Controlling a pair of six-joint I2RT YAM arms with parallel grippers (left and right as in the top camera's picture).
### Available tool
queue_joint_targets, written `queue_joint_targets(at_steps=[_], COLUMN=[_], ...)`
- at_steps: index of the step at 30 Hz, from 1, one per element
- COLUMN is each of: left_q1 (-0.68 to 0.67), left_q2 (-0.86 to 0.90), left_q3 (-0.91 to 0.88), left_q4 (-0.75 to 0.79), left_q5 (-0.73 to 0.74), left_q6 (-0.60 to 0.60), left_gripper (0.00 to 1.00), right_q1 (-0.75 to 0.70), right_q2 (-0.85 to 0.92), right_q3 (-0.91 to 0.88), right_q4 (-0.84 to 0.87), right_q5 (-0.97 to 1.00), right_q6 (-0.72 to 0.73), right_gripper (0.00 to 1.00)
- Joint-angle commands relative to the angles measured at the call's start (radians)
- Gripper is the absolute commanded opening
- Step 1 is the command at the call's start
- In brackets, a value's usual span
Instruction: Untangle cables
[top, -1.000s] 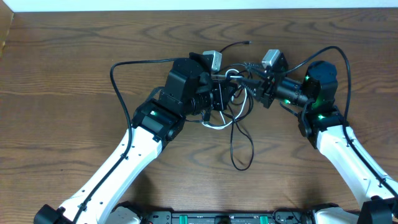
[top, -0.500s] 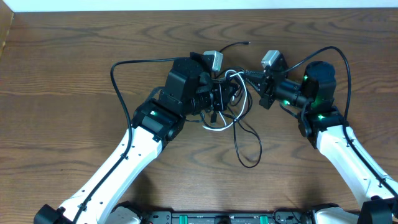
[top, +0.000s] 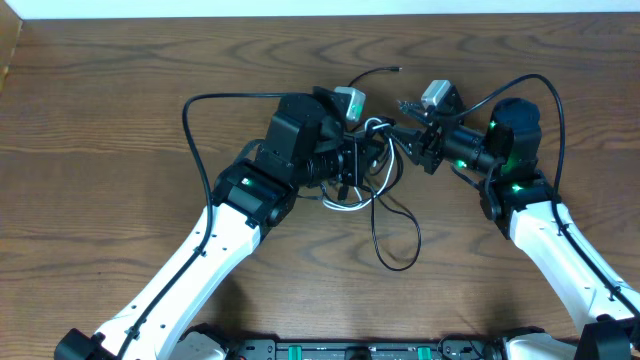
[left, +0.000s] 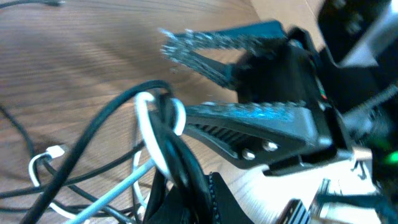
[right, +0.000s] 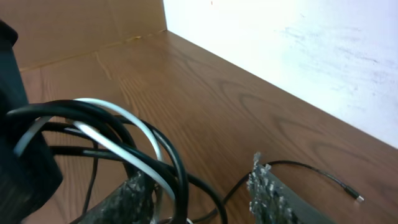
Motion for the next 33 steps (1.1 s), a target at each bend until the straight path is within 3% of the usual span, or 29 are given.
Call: queue_joint_targets(at_steps=[1, 10, 24, 33], left_q1=[-0.004, -0.004, -0.003, -0.004], left_q2=[-0.006, -0.006, -0.006, -0.006], left_q3=[0.006, 0.006, 0.006, 0.006], left_q4=[0.002, 0.002, 0.002, -0.004], left_q5=[0.136, 0.157, 0.13, 0.194], left_q6=[0.143, 0.219, 0.222, 0.223], left_gripper=[0.07, 0.08, 0.07, 0.07], right_q1=[0.0, 0.0, 0.013, 0.017], right_q2=[-0.011, -0.011, -0.011, -0.011], right_q3=[0.006, 0.006, 0.006, 0.006], right_q4=[0.002, 0.003, 0.077, 0.057], right_q5=[-0.023, -0.14, -0.191, 0.08], right_q6=[-0.046, -0.078, -0.091, -0.021], right_gripper=[0.49, 0.47, 0.57, 0.63])
